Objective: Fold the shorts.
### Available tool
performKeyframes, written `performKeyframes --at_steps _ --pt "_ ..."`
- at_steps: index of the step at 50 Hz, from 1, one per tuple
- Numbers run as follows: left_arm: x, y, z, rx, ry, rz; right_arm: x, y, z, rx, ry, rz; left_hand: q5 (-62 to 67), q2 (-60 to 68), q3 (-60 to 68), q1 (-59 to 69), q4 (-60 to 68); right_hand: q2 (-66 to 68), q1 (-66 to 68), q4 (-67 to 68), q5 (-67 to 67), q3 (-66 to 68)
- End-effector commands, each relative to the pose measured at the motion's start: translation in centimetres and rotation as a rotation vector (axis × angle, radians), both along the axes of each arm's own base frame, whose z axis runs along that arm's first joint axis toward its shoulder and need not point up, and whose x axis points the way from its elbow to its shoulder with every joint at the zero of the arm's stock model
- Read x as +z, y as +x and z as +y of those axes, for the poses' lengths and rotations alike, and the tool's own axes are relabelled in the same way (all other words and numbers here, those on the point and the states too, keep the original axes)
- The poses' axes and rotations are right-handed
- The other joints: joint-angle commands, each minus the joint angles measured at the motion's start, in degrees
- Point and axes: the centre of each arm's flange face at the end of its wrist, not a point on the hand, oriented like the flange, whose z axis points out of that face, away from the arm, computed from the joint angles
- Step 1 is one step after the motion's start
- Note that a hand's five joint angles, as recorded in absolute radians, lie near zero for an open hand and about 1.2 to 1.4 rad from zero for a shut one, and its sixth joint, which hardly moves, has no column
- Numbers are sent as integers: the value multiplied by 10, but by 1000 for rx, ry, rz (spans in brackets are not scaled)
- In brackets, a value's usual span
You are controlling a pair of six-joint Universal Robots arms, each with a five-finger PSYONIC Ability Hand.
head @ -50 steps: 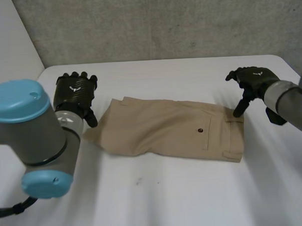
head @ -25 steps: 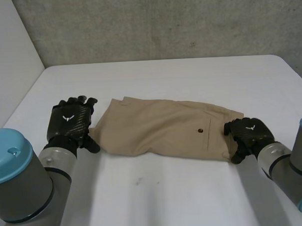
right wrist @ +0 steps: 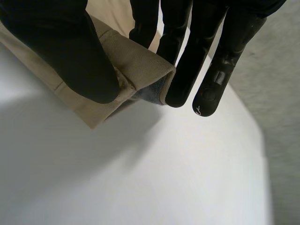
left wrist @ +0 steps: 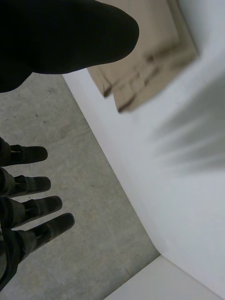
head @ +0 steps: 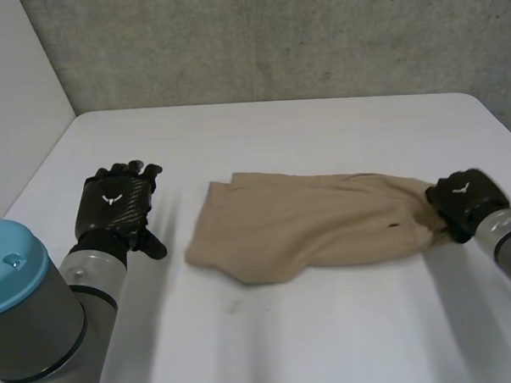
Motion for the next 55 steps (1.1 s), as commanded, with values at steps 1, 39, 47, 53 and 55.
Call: performKeyframes --at_steps 1,39,47,53,55 --pt "1 0 0 1 -3 1 34 31 -6 161 -167 205 -14 -6 -12 -11 -6 128 271 118 147 134" --pt "40 -66 -48 -195 -164 55 101 143 27 282 47 -651 -6 3 -4 -3 2 -572 -429 -582 -553 -566" --pt "-14 -100 -35 -288 -3 -15 46 150 18 246 179 -544 -2 6 0 0 6 -572 -429 -582 -553 -566" --pt "-50 -99 -36 -276 151 -90 8 156 10 240 247 -484 1 9 3 4 9 -572 -429 -582 -553 -566" --pt "-59 -95 -38 -253 203 -121 -8 156 8 235 277 -450 1 9 3 4 9 -572 -429 -582 -553 -566"
